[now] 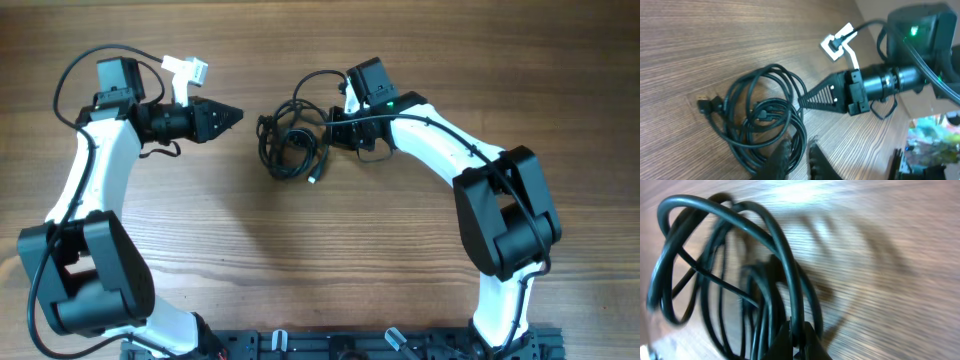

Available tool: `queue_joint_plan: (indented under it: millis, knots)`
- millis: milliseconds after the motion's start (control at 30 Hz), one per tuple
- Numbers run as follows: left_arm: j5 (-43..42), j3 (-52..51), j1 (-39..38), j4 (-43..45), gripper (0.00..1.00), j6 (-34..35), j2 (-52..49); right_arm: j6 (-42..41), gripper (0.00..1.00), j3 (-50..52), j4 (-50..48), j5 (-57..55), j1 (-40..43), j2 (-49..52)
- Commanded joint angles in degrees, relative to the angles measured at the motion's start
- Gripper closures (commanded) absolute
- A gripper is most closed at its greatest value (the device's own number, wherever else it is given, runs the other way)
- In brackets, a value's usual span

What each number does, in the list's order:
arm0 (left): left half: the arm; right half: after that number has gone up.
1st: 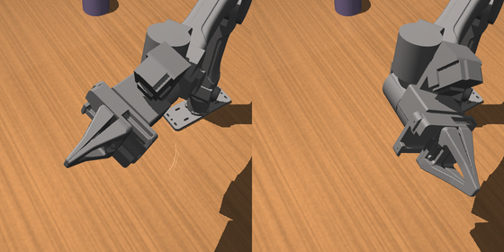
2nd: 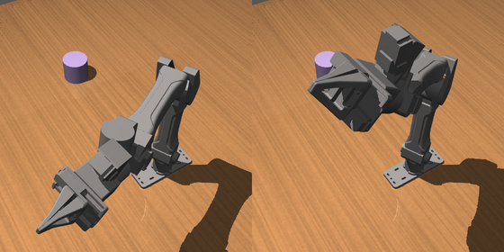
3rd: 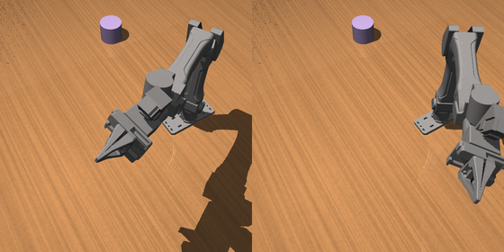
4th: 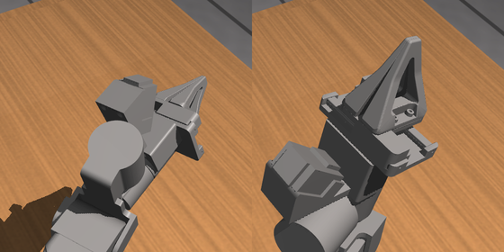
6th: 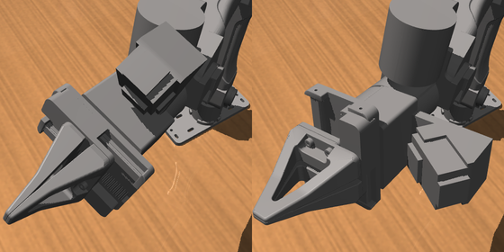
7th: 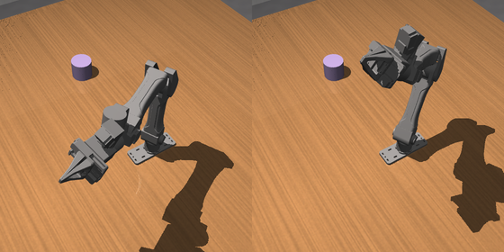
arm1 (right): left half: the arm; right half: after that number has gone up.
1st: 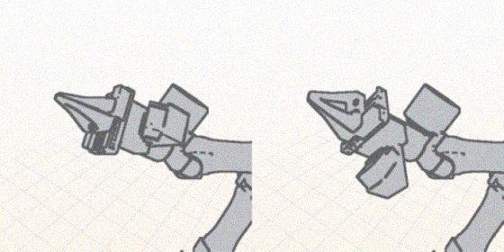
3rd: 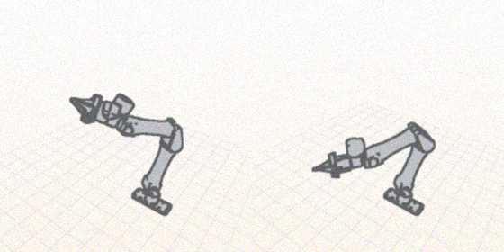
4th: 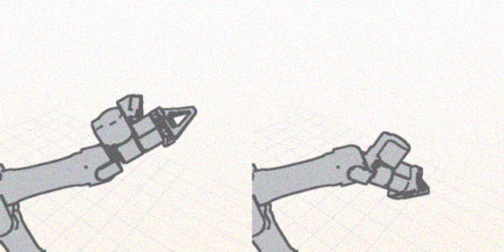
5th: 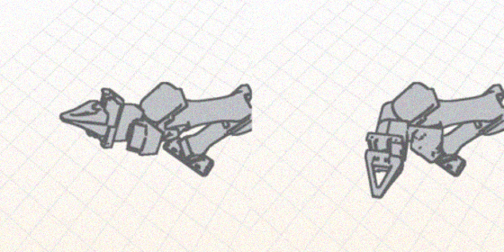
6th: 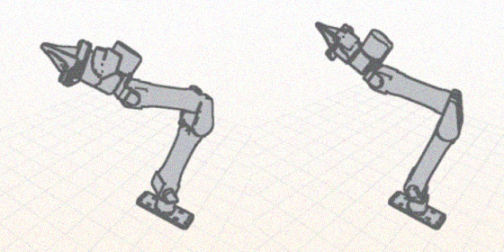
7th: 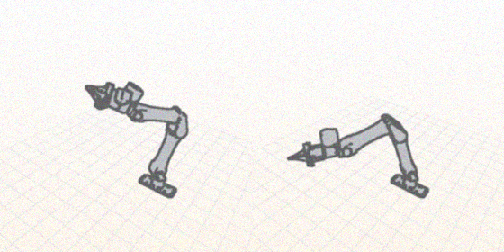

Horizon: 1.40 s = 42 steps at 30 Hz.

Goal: Untangle cables

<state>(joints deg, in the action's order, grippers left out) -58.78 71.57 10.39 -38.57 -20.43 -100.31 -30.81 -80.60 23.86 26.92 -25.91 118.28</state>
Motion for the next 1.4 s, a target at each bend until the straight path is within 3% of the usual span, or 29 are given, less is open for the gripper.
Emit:
queue_joint_plan:
  millis: [0,167,267,467,600,667,733,800,1000,1233,1367]
  knots:
    - [0.57,-0.11,-2.27,0.15,0.71,-0.37,0.92,10.69,0.96,0.37,-1.18,12.52,0.0,0.81]
    - [11.39,-0.11,-6.49,0.79,0.67,-0.13,0.92,20.68,0.96,0.37,-0.59,21.81,0.0,0.81]
    - [14.29,-0.11,-8.44,1.86,0.6,0.87,0.92,22.84,0.96,0.37,0.74,22.38,-0.02,0.81]
    - [22.73,-0.13,-9.07,4.15,0.58,7.54,0.63,26.51,0.96,0.37,4.55,22.34,-0.02,0.81]
    - [25.9,-0.11,-9.07,4.76,0.55,7.69,-0.81,28.79,0.96,0.37,5.92,22.73,-0.11,0.81]
    - [25.9,-0.11,-9.05,5.31,0.45,8.59,-1.84,28.89,0.96,0.37,5.86,22.73,-0.17,0.81]
    - [25.9,-0.11,-9.07,6.34,0.43,10.91,-2.97,28.92,0.96,0.37,5.77,22.73,-0.22,0.81]
    - [25.92,-0.11,-9.05,6.95,0.44,11.91,-4.04,28.89,0.96,0.37,5.77,22.71,-0.26,0.81]
    - [25.92,-0.11,-9.07,7.04,0.63,11.91,-4.87,28.87,0.96,0.37,5.73,22.71,-0.28,0.81]
    - [25.9,-0.13,-9.35,6.6,0.61,11.89,-4.87,28.55,0.96,0.37,5.33,22.69,-0.26,0.81]
    - [25.92,-0.11,-10.27,6.51,0.59,11.87,-4.87,20.55,0.96,0.37,2.1,22.6,-0.28,0.81]
